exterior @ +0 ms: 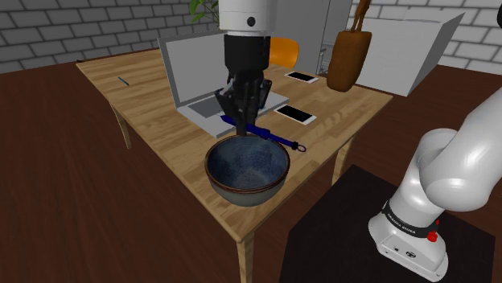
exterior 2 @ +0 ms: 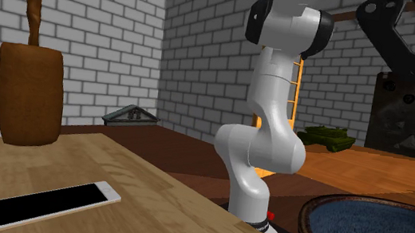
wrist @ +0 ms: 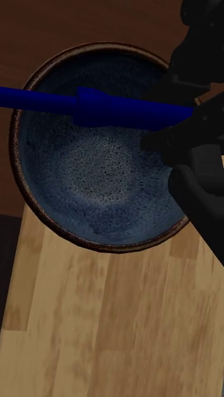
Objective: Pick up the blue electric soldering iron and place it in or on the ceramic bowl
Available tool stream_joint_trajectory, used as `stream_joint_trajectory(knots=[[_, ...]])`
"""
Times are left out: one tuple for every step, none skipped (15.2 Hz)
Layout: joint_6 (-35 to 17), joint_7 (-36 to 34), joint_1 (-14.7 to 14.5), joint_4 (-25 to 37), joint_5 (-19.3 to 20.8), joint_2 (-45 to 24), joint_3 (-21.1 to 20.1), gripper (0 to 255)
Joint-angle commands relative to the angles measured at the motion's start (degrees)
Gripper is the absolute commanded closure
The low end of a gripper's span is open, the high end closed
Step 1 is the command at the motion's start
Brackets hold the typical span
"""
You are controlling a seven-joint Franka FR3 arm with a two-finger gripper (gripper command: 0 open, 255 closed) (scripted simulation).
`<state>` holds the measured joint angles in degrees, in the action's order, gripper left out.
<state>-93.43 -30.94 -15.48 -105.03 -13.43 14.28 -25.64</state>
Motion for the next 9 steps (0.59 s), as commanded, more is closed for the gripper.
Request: stream_joint_trajectory(knots=[[-1.4, -0.1, -0.1, -1.4, -0.1, 0.0, -0.3, 255], [-2.2, 0.0, -0.2, -2.3, -0.2, 0.2, -0.3, 255], [-2.9, 0.2, -0.2, -3.1, -0.3, 0.3, -0.3, 255], [-3.7, 0.3, -0.2, -4.0, -0.3, 0.4, -0.4, 255], [-4.4, 0.4, -0.3, -4.9, -0.4, 0.5, -0.4, 255], [-5.2, 0.5, -0.3, -5.7, -0.5, 0.6, -0.5, 255], [-6.0, 0.7, -0.3, -6.6, -0.6, 0.7, -0.5, 255], [-6.7, 0.8, -0.4, -7.4, -0.6, 0.7, -0.6, 255], [-7.5, 0.9, -0.4, -8.2, -0.7, 0.8, -0.6, 255]])
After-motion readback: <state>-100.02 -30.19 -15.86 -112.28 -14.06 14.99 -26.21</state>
